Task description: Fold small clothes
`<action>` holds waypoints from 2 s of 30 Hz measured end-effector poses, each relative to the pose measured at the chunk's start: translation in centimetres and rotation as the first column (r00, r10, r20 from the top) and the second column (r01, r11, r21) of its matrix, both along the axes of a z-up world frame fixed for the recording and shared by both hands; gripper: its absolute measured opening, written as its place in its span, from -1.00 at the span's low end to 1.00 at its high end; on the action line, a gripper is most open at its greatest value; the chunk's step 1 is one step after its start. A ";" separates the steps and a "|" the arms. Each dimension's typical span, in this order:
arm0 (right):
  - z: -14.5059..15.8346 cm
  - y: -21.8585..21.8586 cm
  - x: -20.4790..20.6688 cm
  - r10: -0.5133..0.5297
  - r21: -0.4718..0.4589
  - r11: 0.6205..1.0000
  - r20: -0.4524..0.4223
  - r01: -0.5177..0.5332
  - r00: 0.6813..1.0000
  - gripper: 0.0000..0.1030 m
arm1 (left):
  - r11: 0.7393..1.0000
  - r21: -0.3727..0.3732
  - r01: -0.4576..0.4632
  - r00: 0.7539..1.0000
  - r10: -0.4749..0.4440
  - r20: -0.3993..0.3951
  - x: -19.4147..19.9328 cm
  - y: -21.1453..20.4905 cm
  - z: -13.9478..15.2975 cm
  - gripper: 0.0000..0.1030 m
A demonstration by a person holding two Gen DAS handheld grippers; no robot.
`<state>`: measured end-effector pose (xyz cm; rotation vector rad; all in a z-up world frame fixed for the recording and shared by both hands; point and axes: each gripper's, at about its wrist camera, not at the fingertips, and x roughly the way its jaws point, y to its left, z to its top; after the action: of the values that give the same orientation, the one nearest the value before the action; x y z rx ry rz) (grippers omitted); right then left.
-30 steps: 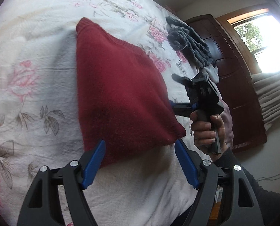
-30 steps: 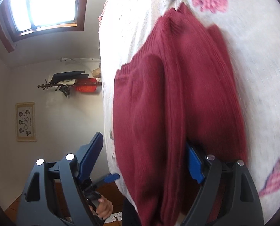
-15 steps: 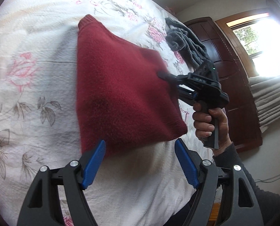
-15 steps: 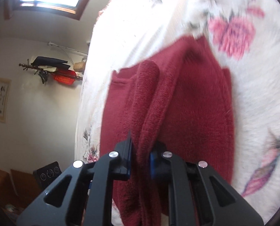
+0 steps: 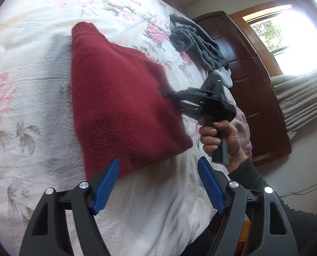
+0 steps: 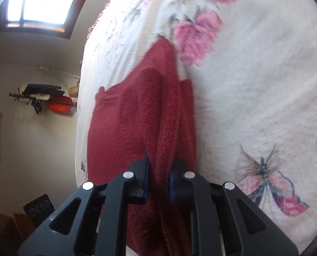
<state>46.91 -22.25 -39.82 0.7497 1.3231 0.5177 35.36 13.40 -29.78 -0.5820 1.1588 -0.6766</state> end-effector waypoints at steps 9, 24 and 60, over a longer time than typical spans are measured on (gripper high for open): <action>4.3 -1.2 1.7 -0.044 0.033 0.999 0.119 0.041 0.992 -0.21 | 0.995 0.039 0.092 0.996 -0.091 -0.012 2.2 -2.9 -1.2 0.46; 1.6 2.7 3.9 -0.009 -0.143 0.989 0.134 0.028 0.991 -0.56 | 0.996 0.048 0.081 0.990 -0.075 -0.116 3.8 -1.2 -0.5 0.11; 1.3 2.3 -8.0 0.064 -0.181 0.982 0.043 -0.056 0.997 -0.73 | 0.917 0.323 0.234 0.970 -0.199 -0.136 6.7 -4.4 -5.1 -0.34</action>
<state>38.95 -19.91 -38.53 0.5468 1.3307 0.4551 42.03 9.02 -34.83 -0.1990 1.4125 -0.6223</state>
